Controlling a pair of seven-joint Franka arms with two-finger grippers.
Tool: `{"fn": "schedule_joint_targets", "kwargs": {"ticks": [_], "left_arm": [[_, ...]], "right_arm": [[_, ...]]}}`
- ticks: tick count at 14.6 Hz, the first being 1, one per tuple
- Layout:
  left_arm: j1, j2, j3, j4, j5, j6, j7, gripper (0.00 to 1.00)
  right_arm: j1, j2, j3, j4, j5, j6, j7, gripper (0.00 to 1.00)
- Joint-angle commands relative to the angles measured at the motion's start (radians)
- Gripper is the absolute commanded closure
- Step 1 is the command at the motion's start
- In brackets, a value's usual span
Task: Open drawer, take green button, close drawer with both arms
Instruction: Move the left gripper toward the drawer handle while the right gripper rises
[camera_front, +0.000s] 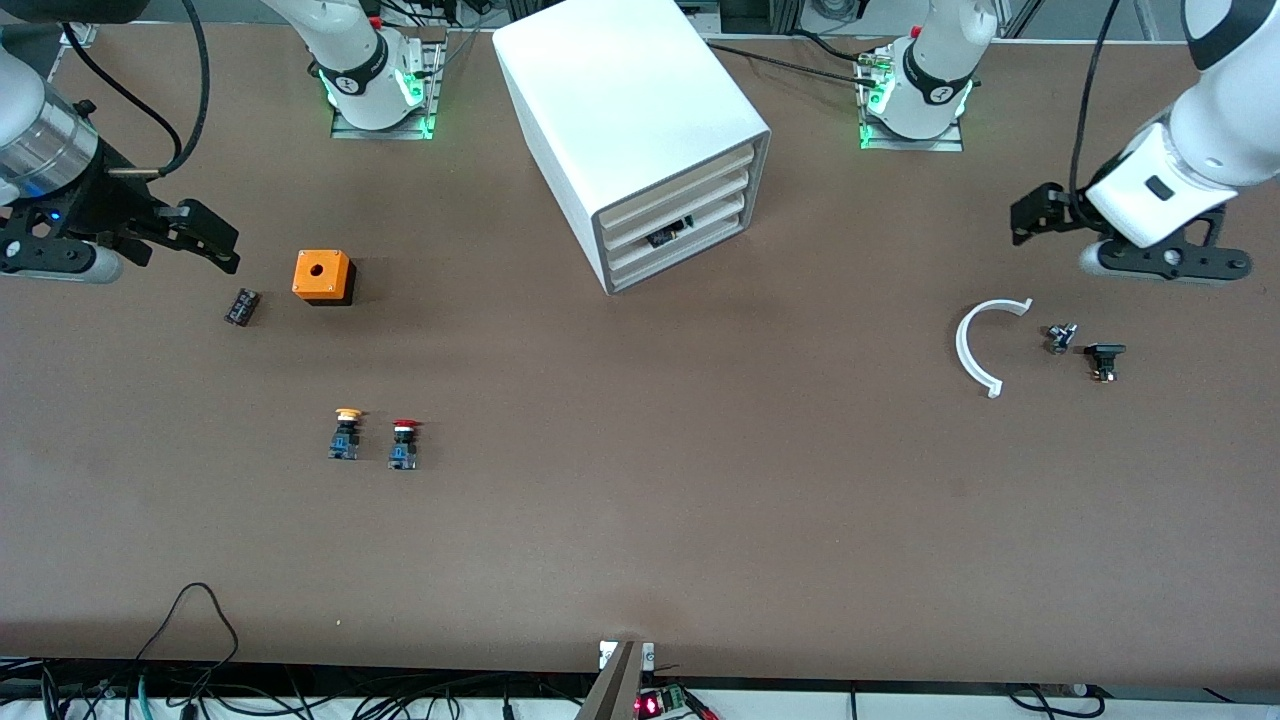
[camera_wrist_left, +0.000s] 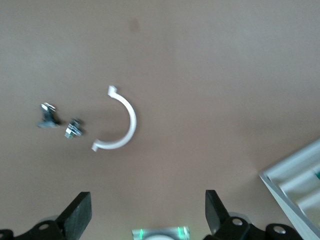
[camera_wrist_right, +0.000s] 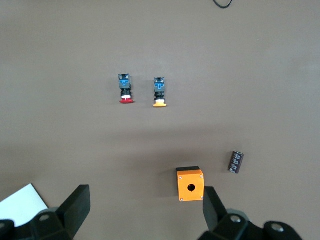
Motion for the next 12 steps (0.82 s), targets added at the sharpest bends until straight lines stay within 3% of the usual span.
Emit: {"fn": "schedule_joint_targets", "kwargs": {"ticks": [1, 8, 12], "left_arm": [[-0.024, 0.018, -0.013, 0.037, -0.088, -0.099, 0.038, 0.00], [0.034, 0.130, -0.019, -0.021, -0.413, -0.075, 0.354, 0.00], [0.065, 0.238, -0.021, -0.164, -0.617, 0.172, 0.576, 0.00]], "right_arm": [[-0.002, 0.032, -0.004, 0.001, 0.013, -0.011, -0.094, 0.00], [-0.010, 0.142, -0.009, 0.001, 0.001, -0.014, -0.064, 0.00], [-0.018, 0.190, -0.009, 0.012, 0.015, 0.018, 0.022, 0.00]]}}
